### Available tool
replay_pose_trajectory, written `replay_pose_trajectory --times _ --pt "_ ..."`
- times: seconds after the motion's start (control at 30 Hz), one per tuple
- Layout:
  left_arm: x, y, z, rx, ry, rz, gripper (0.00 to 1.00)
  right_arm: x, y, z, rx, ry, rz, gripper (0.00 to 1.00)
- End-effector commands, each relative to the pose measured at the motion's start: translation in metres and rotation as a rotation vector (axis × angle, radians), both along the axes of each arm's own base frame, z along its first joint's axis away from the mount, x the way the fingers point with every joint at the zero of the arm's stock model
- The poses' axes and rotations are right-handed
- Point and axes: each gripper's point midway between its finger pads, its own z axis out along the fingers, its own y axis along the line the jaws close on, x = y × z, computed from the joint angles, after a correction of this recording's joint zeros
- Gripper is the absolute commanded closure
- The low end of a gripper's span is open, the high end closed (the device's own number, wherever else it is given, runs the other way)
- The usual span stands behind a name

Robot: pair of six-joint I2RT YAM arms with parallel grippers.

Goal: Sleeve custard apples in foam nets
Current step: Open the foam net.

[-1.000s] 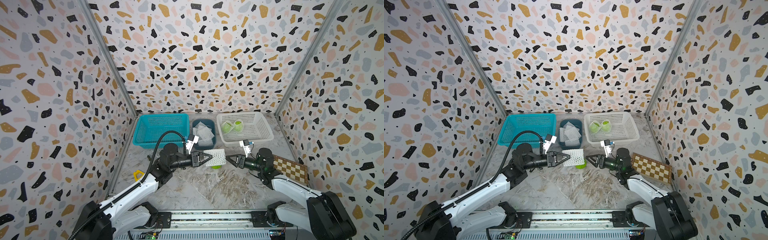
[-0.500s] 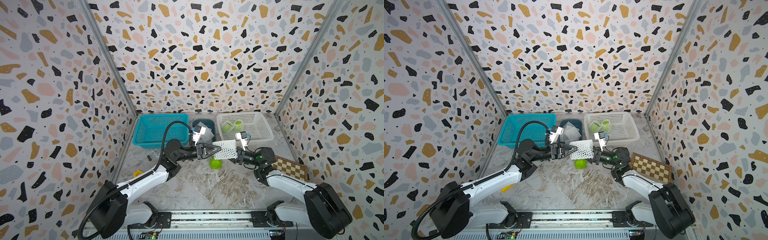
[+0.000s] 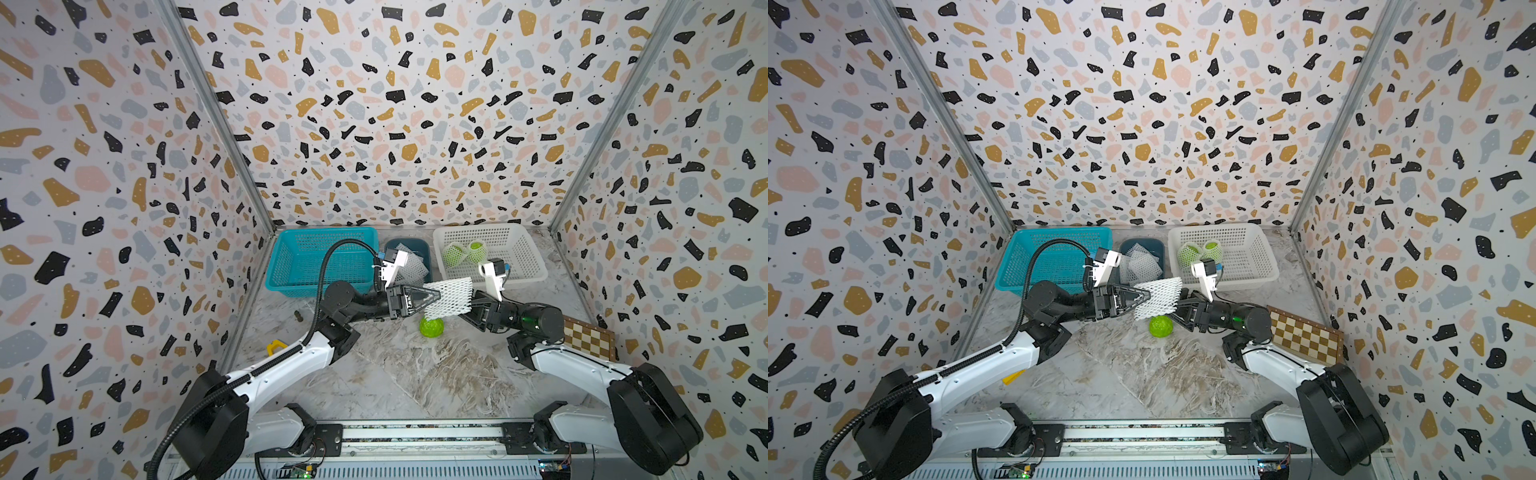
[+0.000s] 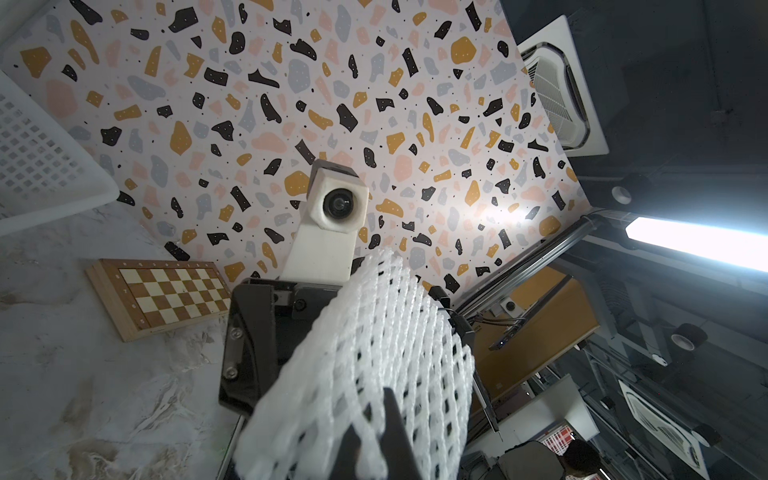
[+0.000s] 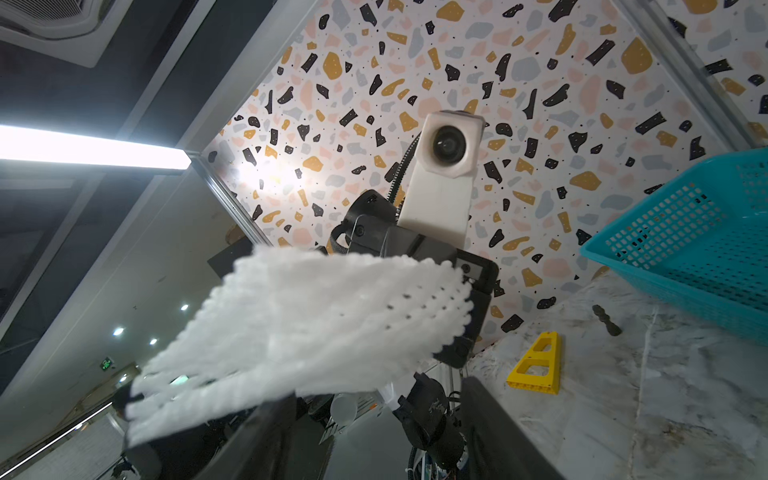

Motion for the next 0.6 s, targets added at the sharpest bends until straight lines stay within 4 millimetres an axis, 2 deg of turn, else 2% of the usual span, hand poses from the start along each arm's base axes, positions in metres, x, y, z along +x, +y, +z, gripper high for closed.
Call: replay_pose_trajectory --times 0.0,0.2,0.57 --pt "-0.009 0.003 0.019 -0.065 -0.083 -0.022 0.99 -0.023 0.000 0.025 0.061 -0.120 0.061 0.35" --pt "-0.010 0.004 0.030 -0.134 -0.098 -0.044 1.00 -0.023 0.006 0.031 0.077 -0.118 0.072 0.31" --pt "-0.010 0.002 0.035 -0.178 -0.131 -0.038 1.00 -0.021 0.016 0.038 0.109 -0.107 0.124 0.28"
